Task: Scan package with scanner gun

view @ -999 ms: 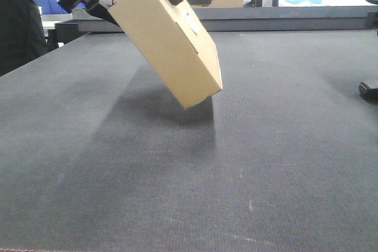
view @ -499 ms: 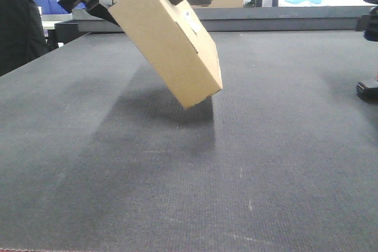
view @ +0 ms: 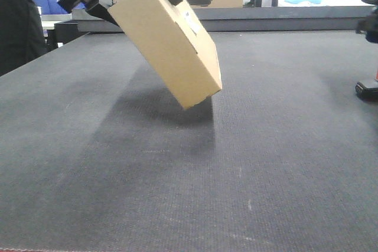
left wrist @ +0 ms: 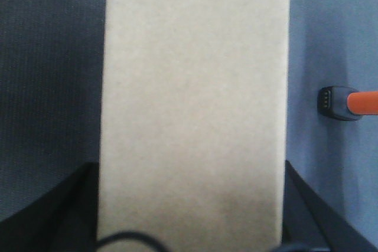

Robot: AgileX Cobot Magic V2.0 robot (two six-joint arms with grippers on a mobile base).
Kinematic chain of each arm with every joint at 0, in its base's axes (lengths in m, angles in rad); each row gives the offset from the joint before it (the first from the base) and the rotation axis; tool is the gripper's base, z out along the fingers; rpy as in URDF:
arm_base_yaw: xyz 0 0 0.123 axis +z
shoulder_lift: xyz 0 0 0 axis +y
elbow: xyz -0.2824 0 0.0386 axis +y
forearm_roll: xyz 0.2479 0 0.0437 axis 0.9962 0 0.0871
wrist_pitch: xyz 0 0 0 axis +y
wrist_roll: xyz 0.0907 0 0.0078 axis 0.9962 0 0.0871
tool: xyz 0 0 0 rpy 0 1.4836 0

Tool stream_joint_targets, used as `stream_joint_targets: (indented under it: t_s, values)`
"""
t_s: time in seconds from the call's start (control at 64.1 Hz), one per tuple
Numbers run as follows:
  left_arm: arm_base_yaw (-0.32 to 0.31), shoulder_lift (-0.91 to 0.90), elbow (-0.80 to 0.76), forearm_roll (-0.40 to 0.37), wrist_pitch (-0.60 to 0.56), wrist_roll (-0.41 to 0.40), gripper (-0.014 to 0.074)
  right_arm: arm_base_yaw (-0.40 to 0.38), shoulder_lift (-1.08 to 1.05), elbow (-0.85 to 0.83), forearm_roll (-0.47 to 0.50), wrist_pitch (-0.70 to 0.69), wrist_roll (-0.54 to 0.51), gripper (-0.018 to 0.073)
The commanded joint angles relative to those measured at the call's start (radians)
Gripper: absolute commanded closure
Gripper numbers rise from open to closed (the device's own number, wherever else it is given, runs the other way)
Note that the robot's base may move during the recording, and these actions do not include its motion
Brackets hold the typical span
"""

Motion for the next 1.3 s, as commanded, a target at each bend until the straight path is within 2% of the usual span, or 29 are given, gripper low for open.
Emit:
stream_joint_targets:
  t_s: [0.0,0.203,0.359,0.39,0.515,0.562,0.655,0.921,1.124,1.28]
  values:
    - [-0.001,-0.014,-0.009,0.030,-0.006,0.001,0.0707,0.001,-0.046,0.053,-0.005,-0.035,0.005,-0.0006]
    - [0.039,-0.086,-0.009,0.200,0.060,0.001,0.0707,0.001,-0.167,0.170,-0.005,-0.035,0.005,-0.0004]
    - [0.128,-0.157,-0.009,0.391,0.189,0.005,0.0707,0.001,-0.300,0.271,-0.005,0.021,0.005,-0.0001]
    - [0.149,-0.163,-0.009,0.413,0.214,0.036,0.0707,0.001,-0.338,0.287,-0.005,0.044,0.005,-0.0001]
    - [0.241,-0.167,-0.002,0.411,0.284,0.184,0.0707,0.001,-0.470,0.343,-0.009,0.133,0.005,-0.0001]
    - [0.269,-0.167,0.005,0.437,0.291,0.219,0.0707,0.001,-0.538,0.352,-0.009,0.171,0.005,-0.0001]
    - [0.294,-0.167,0.019,0.492,0.296,0.219,0.0707,0.001,-0.639,0.357,-0.009,0.244,0.005,-0.0001]
    - [0.310,-0.167,0.096,0.478,0.231,0.219,0.0707,0.001,-0.799,0.357,-0.009,0.383,0.005,-0.0001]
    - [0.310,-0.151,0.111,0.456,0.210,0.210,0.0704,0.001,-0.803,0.357,-0.009,0.398,0.005,-0.0001]
    - [0.303,-0.121,0.111,0.447,0.205,0.204,0.0571,0.001,-0.803,0.357,-0.009,0.398,0.005,-0.0001]
